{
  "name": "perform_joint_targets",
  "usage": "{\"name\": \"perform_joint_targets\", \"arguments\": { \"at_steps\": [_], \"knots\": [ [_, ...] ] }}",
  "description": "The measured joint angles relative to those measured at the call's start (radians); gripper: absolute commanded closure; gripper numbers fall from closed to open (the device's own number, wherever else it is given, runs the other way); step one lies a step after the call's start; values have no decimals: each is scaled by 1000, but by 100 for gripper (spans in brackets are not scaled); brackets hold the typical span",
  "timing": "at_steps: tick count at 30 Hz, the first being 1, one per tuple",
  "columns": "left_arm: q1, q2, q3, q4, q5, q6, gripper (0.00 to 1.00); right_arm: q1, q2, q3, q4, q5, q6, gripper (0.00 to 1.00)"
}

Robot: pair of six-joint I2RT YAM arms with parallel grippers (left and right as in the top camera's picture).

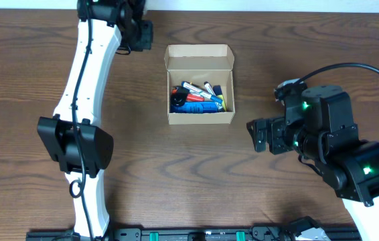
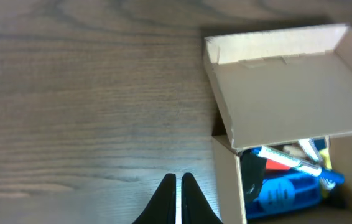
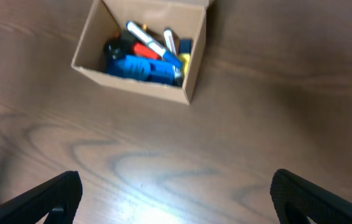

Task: Pack container
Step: 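Raise both grippers to the box's back lid flap, then push the lid flap forward with both grippers to close the box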

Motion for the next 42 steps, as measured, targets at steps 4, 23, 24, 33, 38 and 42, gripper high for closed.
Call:
{"name": "perform_joint_targets", "arguments": {
  "at_steps": [4, 23, 24, 33, 38, 42],
  "knots": [
    [34, 0, 0, 29, 32, -80, 95, 0, 40, 0, 35, 0, 2, 1],
    [123, 67, -34, 272, 245, -201, 94, -154, 557, -1, 620, 35, 156, 99],
    [123, 95, -34, 287, 267, -207, 94, -163, 592, -1, 655, 23, 167, 99],
    [121, 330, -53, 343, 392, -287, 94, -241, 874, -3, 982, -176, 292, 99],
    [121, 403, -54, 406, 495, -336, 94, -269, 997, -2, 1108, -290, 388, 98],
    [121, 431, -54, 447, 580, -373, 94, -275, 1082, 5, 1180, -372, 453, 98]
  ]
}}
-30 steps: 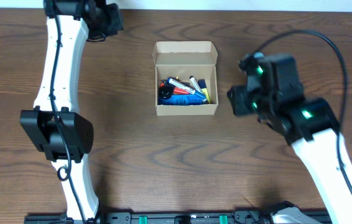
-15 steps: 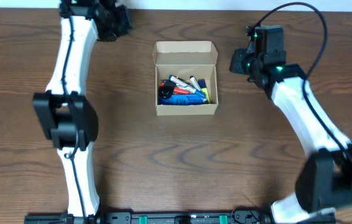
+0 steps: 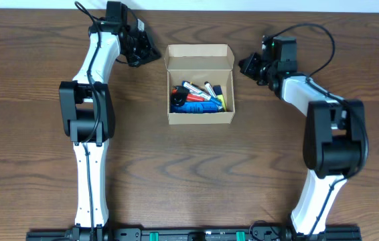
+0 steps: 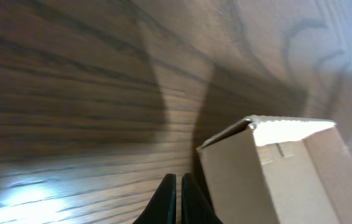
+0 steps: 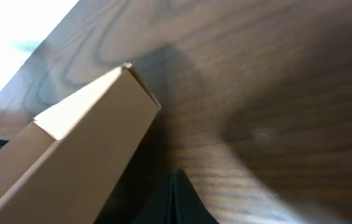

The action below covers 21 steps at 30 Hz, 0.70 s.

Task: Pack container
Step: 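Push the lid flap forward with both grippers to close the box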

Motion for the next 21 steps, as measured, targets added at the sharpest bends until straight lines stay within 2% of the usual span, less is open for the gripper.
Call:
{"name": "perform_joint_targets", "arguments": {
  "at_steps": [6, 21],
  "knots": [
    [-10, 5, 0, 37, 75, -32, 94, 2, 68, 33, 12, -74, 56, 98],
    [-26, 5, 0, 51, 151, -55, 95, 9, 72, 56, 64, -233, 77, 99]
  ]
}}
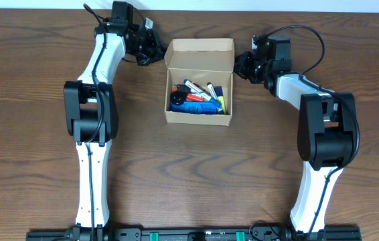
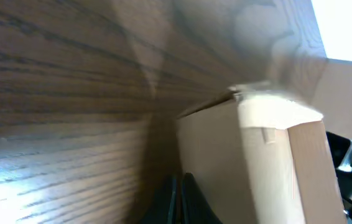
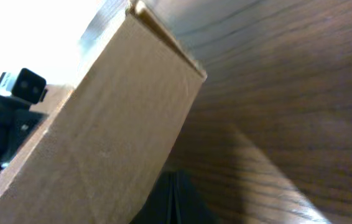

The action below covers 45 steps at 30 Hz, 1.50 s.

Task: Pack container
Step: 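Push the lid flap forward with both grippers to close the box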

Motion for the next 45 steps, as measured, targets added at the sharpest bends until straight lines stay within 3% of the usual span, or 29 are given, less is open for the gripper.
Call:
{"name": "perform_joint_targets", "arguments": {
  "at_steps": [13, 25, 36, 41, 45],
  "knots": [
    [1, -55, 0, 0, 26, 40, 94, -20, 0, 3, 90, -165, -3, 99],
    [1, -199, 0, -27, 32, 151, 95, -59, 0, 8, 229, -344, -6, 99],
    [1, -314, 0, -262, -6, 366, 94, -64, -10, 11, 235, -446, -17, 99],
    [0, -349, 0, -378, -25, 475, 94, -63, -83, 13, 149, -451, -58, 98],
    [-7, -359, 0, -486, -61, 554, 94, -55, -174, 21, -72, -438, -159, 99]
  ]
}}
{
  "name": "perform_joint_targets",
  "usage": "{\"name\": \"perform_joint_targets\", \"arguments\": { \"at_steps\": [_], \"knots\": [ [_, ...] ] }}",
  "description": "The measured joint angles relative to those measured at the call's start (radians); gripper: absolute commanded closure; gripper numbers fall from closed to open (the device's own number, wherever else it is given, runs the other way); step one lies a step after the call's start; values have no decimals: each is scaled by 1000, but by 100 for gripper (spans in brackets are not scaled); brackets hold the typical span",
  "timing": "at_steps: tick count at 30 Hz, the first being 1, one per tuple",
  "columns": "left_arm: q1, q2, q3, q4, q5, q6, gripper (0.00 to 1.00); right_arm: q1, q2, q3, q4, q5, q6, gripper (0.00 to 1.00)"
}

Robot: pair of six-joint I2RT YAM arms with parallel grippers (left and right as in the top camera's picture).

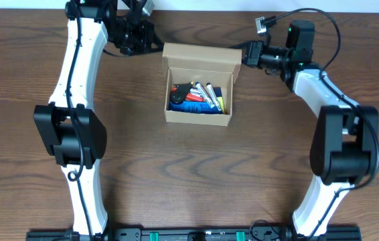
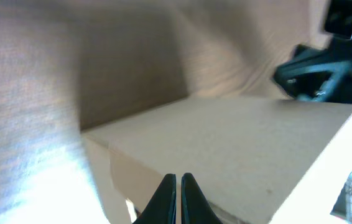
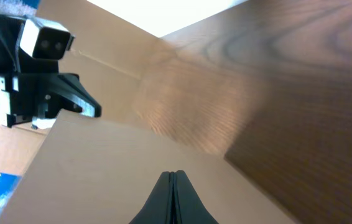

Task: Pack container
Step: 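Push the lid flap forward with both grippers to close the box, then press the lid down with both grippers and withdraw them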

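Note:
A small cardboard box point(image 1: 199, 118) sits mid-table with several markers and pens point(image 1: 196, 97) inside. Its lid flap point(image 1: 201, 57) leans forward over the back of the box. My left gripper point(image 1: 150, 39) is shut at the lid's back left corner, its fingertips point(image 2: 177, 186) against the lid's brown face point(image 2: 238, 137). My right gripper point(image 1: 246, 55) is shut at the back right corner, its fingertips point(image 3: 171, 186) resting on the lid point(image 3: 101, 168). Neither holds anything.
The box stands on a dark wooden table point(image 1: 196, 174). A pale wall strip point(image 1: 203, 4) runs along the table's far edge. Each wrist view shows the other arm beyond the lid: the right arm point(image 2: 325, 68) and the left arm's camera point(image 3: 45, 43).
The lid stood about upright behind the box and now tips forward over its back part. Both shut grippers have risen and stay against the lid's outer face at its two corners.
At first the lid lay back, my left gripper shut near the box's back left, my right gripper open far off to the right. Then both were shut at the lid's back corners. The lid then stood upright, and now leans forward over the box.

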Motion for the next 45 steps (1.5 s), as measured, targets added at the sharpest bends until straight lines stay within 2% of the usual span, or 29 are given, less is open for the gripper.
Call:
{"name": "perform_joint_targets", "arguments": {
  "at_steps": [9, 13, 19, 29, 39, 45],
  "knots": [
    [-92, 0, 0, -216, -183, 94, 94, 78, -99, 9, -566, 164, -336, 99],
    [-149, 0, 0, -255, -298, 101, 94, 101, -130, 9, -693, 268, -426, 99],
    [-188, -1, -18, -289, -370, 98, 94, 112, -175, 9, -828, 373, -517, 99],
    [-210, -18, -234, -174, -384, 75, 95, 128, -177, -43, -860, 448, -577, 99],
    [-209, -48, -272, -145, -387, 53, 94, 142, -207, -51, -846, 496, -580, 99],
    [-178, -111, -299, -120, -398, 33, 94, 126, -328, -63, -804, 682, -509, 99]
  ]
}}
